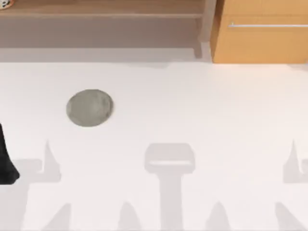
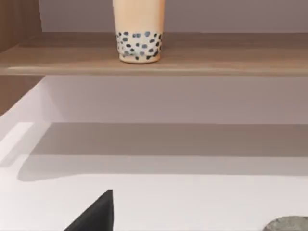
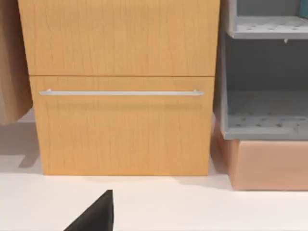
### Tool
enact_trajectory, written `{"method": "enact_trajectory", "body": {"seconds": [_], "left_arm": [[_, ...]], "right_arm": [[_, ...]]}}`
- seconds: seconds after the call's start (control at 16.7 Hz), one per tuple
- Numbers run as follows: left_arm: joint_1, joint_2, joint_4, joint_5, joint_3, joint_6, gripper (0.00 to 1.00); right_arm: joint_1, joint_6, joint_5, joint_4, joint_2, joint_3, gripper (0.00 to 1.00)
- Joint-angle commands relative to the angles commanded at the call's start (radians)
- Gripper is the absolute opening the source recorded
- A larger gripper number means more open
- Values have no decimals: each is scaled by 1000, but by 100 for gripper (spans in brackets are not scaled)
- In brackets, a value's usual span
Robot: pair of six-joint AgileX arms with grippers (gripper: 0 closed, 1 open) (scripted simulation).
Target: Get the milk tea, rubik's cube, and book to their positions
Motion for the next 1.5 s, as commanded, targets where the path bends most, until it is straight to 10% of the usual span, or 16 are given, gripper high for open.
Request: {"method": "enact_trajectory", "body": {"seconds": [0.48,1.5], "left_arm": [[21,212,105,23,132,1,100],[128,1583,696,171,882,0,100]], "right_arm": [[0,0,0,0,0,0,100],[0,0,0,0,0,0,100]]}}
